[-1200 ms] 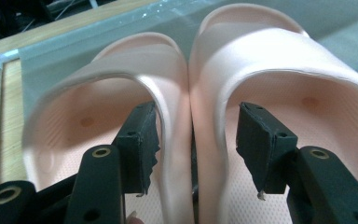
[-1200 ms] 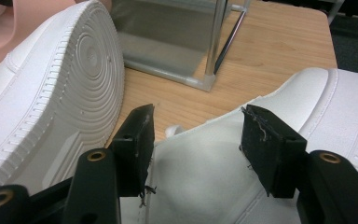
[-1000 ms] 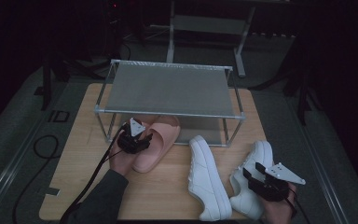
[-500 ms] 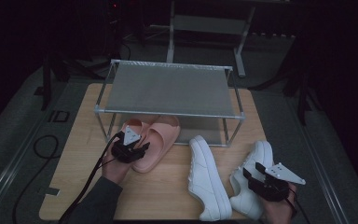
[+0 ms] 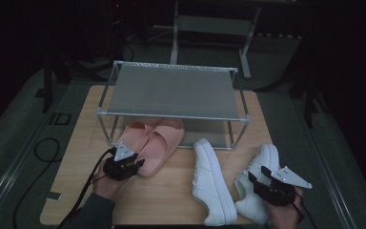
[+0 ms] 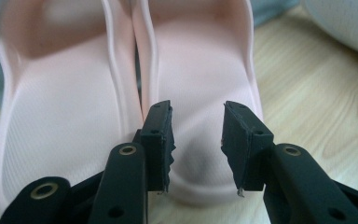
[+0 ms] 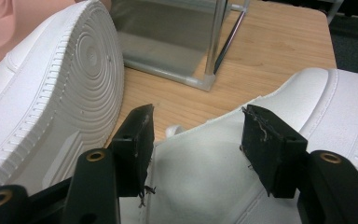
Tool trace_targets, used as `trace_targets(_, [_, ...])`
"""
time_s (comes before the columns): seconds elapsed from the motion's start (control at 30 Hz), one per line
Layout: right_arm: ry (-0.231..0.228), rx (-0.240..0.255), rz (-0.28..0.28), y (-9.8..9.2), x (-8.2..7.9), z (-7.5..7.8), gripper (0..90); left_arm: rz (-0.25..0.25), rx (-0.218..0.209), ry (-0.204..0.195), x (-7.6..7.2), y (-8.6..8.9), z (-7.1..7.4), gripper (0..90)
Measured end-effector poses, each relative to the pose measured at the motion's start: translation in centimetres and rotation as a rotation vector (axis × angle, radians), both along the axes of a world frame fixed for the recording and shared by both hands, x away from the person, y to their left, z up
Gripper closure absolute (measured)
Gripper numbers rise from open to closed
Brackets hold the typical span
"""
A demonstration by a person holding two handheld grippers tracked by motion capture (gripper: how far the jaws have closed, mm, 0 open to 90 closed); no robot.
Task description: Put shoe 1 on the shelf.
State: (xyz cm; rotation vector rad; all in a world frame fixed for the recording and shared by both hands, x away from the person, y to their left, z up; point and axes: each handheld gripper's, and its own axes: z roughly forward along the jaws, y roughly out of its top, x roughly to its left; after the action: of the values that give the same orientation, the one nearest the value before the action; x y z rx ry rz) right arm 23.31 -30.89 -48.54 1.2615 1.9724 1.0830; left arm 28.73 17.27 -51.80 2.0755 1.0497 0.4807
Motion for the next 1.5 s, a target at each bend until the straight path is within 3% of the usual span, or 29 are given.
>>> trace_targets(0.23, [0.0,0.002,0.0,0.0,0.0,0.0,43.0,-0.003,0.012,0.025,-0.8,0.5,-0.6,67.7])
trace_targets(0.57, [0.0,0.0,0.0,0.0,0.0,0.0,43.0,-0.039,0.049,0.094,-1.7,1.4,-1.7,89.2])
trace_targets(1.0, [0.0,0.0,0.0,0.0,0.0,0.0,43.0,-0.063,0.108,0.145,-1.9,1.0,-2.6,89.3])
trace_targets(1.13, [0.001,0.0,-0.001,0.0,0.0,0.0,43.0,-0.069,0.094,0.163,-1.7,0.9,-2.7,88.4])
trace_targets(1.5, [0.001,0.0,0.0,0.0,0.0,0.0,43.1,-0.073,0.084,0.163,-1.4,0.5,-2.7,88.6])
